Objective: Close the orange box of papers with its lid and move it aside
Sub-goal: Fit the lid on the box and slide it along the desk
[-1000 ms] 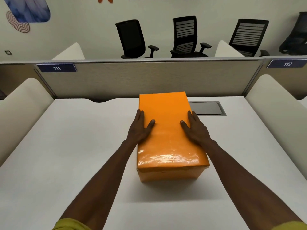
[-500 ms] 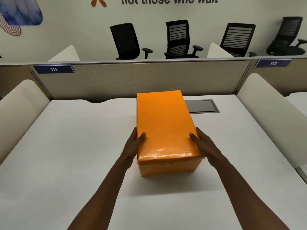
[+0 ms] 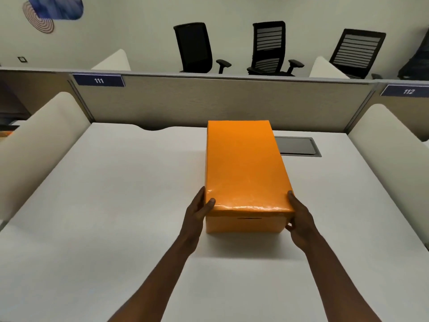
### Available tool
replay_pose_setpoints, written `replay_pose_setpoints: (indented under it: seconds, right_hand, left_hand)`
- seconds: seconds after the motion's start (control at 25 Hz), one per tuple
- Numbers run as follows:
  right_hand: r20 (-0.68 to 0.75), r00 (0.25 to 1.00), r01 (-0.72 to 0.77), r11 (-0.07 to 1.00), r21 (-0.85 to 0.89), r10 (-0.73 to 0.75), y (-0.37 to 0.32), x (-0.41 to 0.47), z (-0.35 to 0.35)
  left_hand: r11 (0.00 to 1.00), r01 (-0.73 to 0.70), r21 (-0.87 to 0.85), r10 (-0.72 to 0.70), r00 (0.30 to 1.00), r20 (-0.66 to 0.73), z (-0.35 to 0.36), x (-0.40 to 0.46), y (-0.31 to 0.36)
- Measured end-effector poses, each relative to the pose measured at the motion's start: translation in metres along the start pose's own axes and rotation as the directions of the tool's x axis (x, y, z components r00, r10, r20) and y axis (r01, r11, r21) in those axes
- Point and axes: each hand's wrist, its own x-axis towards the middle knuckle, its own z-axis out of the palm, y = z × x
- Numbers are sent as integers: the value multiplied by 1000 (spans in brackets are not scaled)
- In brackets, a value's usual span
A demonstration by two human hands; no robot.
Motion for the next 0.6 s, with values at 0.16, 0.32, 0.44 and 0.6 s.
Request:
replay_pose_setpoints:
  seconds: [0.16,0.32,0.44,0.6]
  right_hand:
    - [76,996,-48,998,43,45,-4,-4,4]
    - [167,983,-94,992,89,78,-2,-12,22]
    - [193,979,-90,991,99,69,6,-11,53]
    - [276,960,-69,994,86,42,11,-18,127]
  left_hand:
    - [996,-4,-93,-9,991,-134,27,-13,-3]
    - [985,-38,-168,1,977,-215,10,-10,3]
    - [975,-101,-199,42,958,-284,-20,-13,10]
    - [966,-189,-175,121,933,-339,-92,-11,31]
